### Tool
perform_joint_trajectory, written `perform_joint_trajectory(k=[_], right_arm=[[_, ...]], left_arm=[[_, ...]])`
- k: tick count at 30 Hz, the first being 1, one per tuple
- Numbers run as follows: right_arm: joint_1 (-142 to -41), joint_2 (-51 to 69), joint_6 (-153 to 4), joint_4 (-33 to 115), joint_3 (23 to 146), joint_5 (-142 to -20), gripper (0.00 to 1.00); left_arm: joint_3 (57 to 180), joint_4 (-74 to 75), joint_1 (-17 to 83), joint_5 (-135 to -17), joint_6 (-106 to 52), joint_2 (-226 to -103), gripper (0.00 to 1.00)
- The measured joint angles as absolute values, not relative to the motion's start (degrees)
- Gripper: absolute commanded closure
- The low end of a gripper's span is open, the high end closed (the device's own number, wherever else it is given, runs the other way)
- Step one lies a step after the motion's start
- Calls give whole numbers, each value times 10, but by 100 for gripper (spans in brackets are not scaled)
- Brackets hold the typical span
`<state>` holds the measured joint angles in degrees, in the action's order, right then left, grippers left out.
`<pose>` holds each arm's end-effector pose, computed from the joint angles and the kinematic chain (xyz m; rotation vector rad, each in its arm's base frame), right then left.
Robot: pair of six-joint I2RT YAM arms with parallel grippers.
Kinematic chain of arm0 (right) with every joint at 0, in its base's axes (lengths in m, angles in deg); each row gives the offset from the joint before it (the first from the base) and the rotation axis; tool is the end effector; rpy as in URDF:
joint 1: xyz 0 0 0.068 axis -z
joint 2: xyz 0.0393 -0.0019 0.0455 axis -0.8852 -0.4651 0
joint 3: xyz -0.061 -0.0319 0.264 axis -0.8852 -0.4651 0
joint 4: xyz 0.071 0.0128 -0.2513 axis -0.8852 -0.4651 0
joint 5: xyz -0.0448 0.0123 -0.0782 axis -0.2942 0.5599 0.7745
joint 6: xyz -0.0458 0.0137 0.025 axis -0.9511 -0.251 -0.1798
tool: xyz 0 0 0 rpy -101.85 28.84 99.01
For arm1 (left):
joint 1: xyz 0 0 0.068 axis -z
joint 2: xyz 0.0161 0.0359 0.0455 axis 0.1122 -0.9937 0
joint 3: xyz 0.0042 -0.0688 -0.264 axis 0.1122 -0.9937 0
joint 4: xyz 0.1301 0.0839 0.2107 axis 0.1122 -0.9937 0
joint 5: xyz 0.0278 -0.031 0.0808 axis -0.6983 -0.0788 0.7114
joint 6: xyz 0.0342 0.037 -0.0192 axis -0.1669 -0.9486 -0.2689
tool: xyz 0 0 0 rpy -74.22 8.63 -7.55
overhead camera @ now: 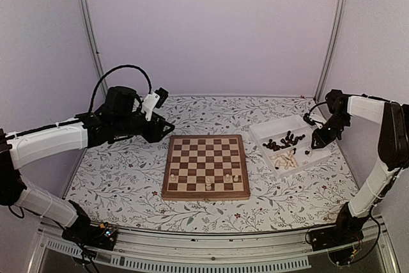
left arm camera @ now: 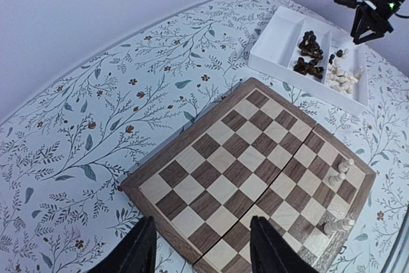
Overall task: Set up the chess pieces on the board
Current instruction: Pick up the chess piece from the storage box, then place the chess piece on the chessboard.
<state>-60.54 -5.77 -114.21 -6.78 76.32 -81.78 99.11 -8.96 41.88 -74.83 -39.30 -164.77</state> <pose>0.3152 -0.0046 0.2065 -0.7967 2.7682 0.1018 0.2401 -0.1766 0.2751 0.7336 1.9983 -0.4974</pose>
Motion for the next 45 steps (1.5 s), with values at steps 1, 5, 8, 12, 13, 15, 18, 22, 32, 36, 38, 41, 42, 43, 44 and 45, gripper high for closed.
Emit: perform_joint_trajectory(k=[1, 5, 8, 12, 13, 15, 18, 22, 32, 36, 38, 41, 42, 43, 44, 45], right_arm=[[-600, -61, -1141, -61, 763, -815, 68], [-594, -84, -1139, -37, 763, -810, 68], [-594, -104, -1138, -26, 763, -811, 68], [-594, -124, -1136, -20, 763, -814, 71], [-594, -127, -1136, -19, 763, -814, 72], [-594, -130, -1136, -16, 763, -816, 74], [-594, -133, -1134, -15, 763, -818, 81], [-594, -133, -1134, -16, 763, -822, 89], [-594, -129, -1132, -34, 765, -828, 93], [-594, -97, -1132, -66, 772, -829, 93], [-594, -72, -1132, -83, 784, -831, 93], [-594, -44, -1132, -97, 806, -835, 93], [-594, -37, -1132, -100, 813, -837, 93], [-594, -31, -1132, -104, 819, -841, 93], [-594, -28, -1132, -109, 824, -845, 93], [-595, -26, -1132, -112, 828, -850, 93]], left_arm=[[991, -90, 419, -748, -393, -1648, 48], [991, -90, 419, -749, -393, -1648, 48], [991, -90, 419, -749, -393, -1648, 48], [991, -90, 419, -749, -393, -1648, 48], [991, -90, 419, -748, -393, -1648, 48], [991, -90, 419, -749, -393, -1648, 48], [991, -90, 419, -749, -393, -1648, 48], [991, -90, 419, -749, -393, -1648, 48], [991, -92, 418, -755, -393, -1649, 48], [991, -94, 418, -757, -393, -1650, 48], [991, -94, 418, -758, -393, -1650, 48], [992, -95, 418, -759, -393, -1650, 48], [992, -95, 418, -759, -393, -1650, 48], [992, -95, 418, -759, -393, -1650, 48], [992, -95, 418, -759, -393, -1650, 48], [992, -95, 418, -759, -393, -1650, 48]])
